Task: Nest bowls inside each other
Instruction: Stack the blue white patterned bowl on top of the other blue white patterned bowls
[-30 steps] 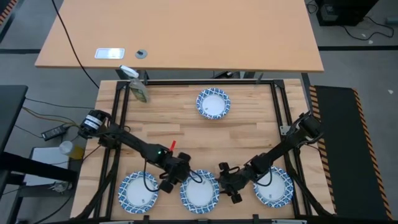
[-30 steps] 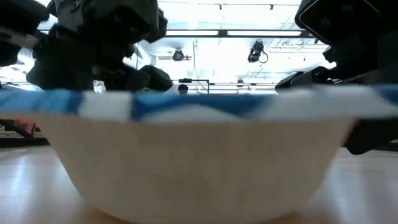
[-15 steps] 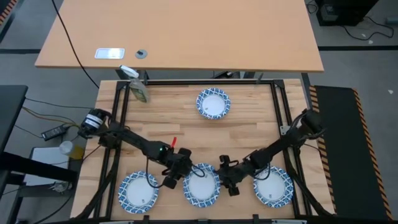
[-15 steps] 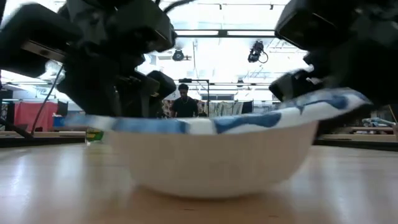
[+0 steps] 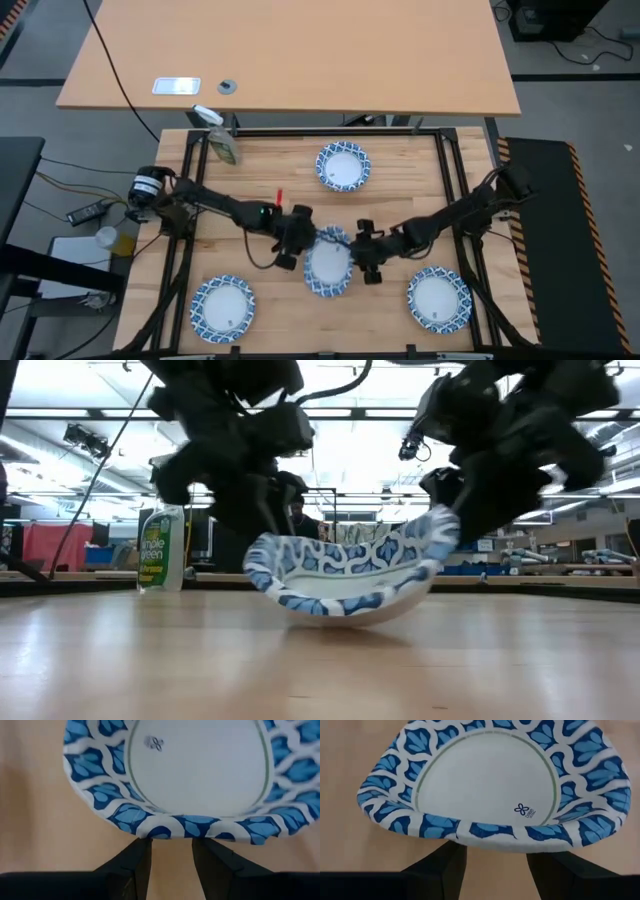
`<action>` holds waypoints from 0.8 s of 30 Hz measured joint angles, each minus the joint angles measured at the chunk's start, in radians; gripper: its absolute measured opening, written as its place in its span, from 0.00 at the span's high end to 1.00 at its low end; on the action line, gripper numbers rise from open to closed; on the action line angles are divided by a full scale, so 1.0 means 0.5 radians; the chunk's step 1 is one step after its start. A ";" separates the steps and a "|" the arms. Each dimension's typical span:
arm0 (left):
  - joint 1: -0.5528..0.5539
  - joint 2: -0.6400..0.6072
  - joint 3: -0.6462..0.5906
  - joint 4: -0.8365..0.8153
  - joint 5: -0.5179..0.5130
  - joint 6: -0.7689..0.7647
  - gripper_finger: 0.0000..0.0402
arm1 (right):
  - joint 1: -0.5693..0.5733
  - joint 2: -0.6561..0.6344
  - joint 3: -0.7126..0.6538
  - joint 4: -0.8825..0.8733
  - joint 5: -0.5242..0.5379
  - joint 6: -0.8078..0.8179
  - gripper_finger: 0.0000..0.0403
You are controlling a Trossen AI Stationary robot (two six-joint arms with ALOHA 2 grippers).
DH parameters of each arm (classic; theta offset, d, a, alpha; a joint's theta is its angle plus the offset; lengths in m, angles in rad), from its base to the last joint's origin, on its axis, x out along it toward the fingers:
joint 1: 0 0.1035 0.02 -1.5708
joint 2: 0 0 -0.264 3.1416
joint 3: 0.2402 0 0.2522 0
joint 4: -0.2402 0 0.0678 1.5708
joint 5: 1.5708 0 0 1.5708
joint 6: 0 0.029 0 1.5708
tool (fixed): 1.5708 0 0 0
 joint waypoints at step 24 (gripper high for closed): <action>0.954 -0.250 0.003 0.405 0.089 0.662 0.64 | -1.167 -0.583 0.001 -0.216 -0.112 -0.714 0.51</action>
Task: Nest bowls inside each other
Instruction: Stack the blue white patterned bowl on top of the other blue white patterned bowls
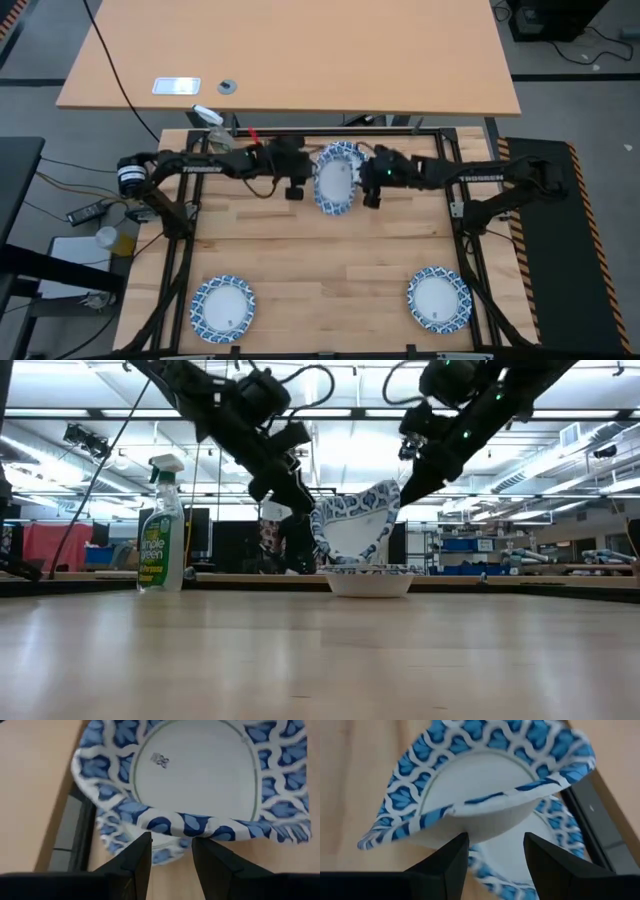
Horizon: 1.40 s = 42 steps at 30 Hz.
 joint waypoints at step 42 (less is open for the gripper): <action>-0.038 -0.125 0.002 -0.081 -0.037 0.255 0.64 | -0.179 -0.241 0.002 -0.347 -0.344 0.238 0.51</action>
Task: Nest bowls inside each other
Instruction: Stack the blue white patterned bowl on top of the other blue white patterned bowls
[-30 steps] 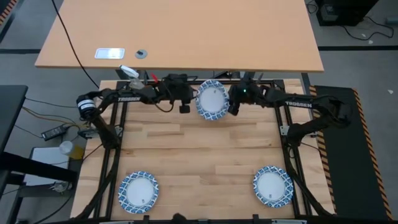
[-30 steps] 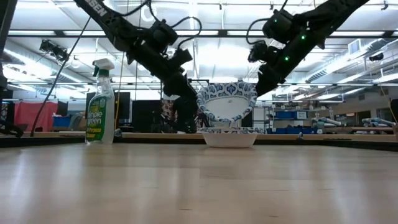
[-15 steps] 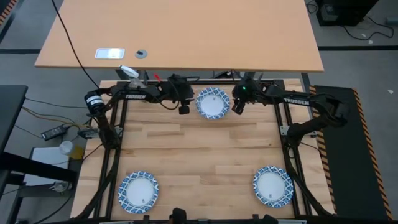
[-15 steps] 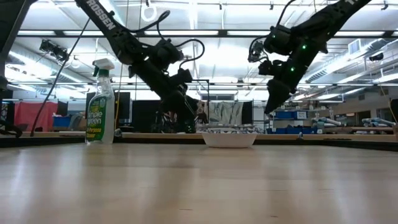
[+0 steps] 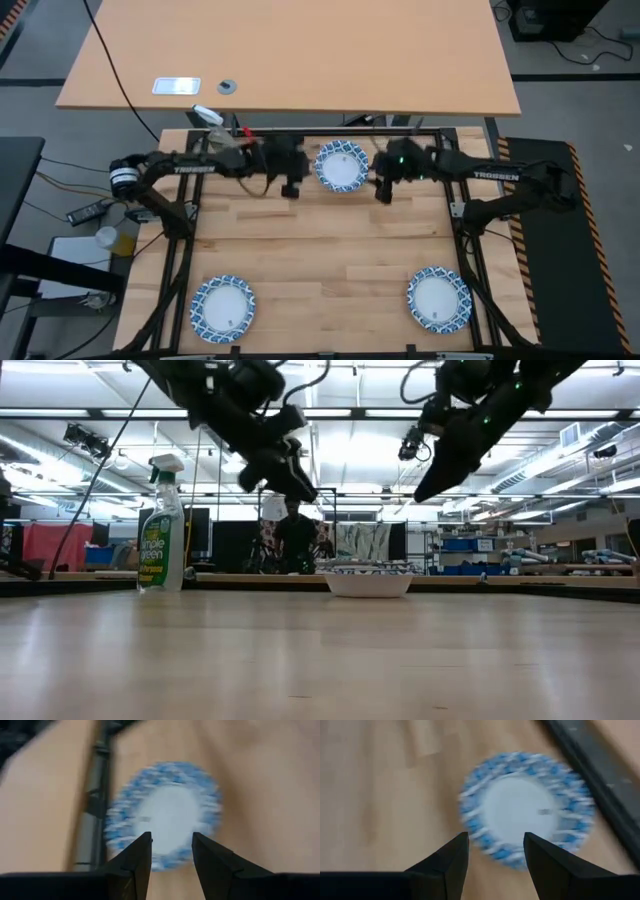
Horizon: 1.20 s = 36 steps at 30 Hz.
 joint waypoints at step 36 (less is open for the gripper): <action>-1.356 -0.585 -0.311 -0.995 -0.561 -1.392 0.64 | 1.162 0.756 -0.002 0.954 0.421 0.421 0.51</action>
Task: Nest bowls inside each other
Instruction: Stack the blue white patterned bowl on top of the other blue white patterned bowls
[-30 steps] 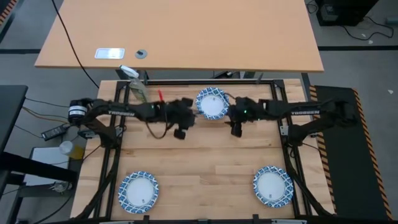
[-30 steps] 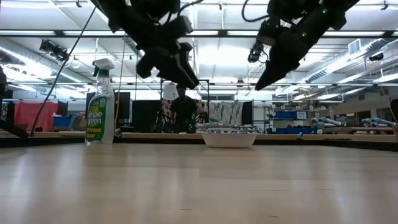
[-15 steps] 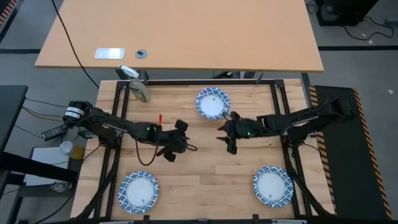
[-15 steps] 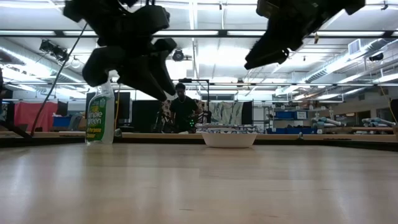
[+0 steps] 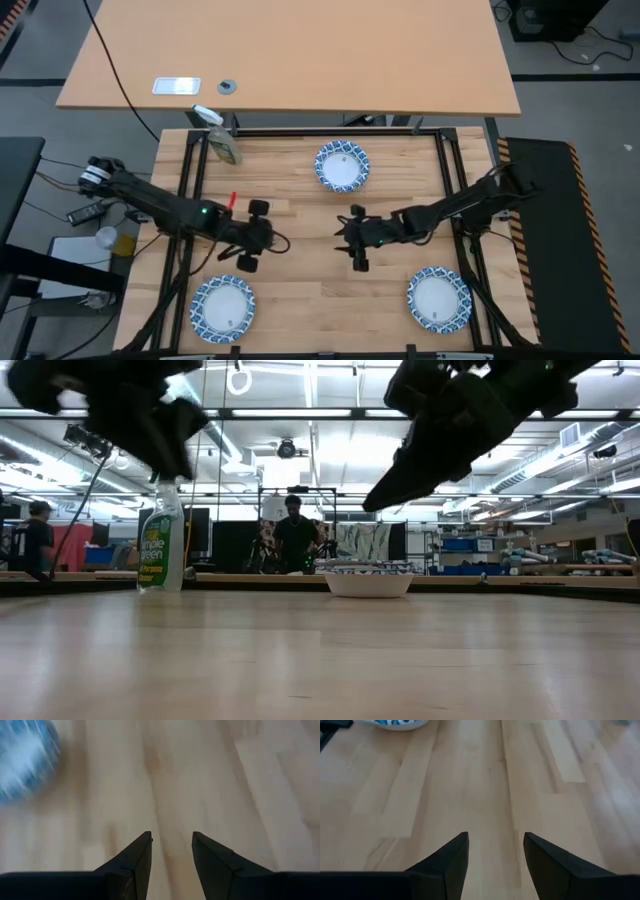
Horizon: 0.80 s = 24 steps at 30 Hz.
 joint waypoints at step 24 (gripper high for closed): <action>-0.521 -0.030 -0.087 -0.687 0.728 -1.336 0.50 | 0.063 0.150 0.000 0.349 -0.082 0.024 0.51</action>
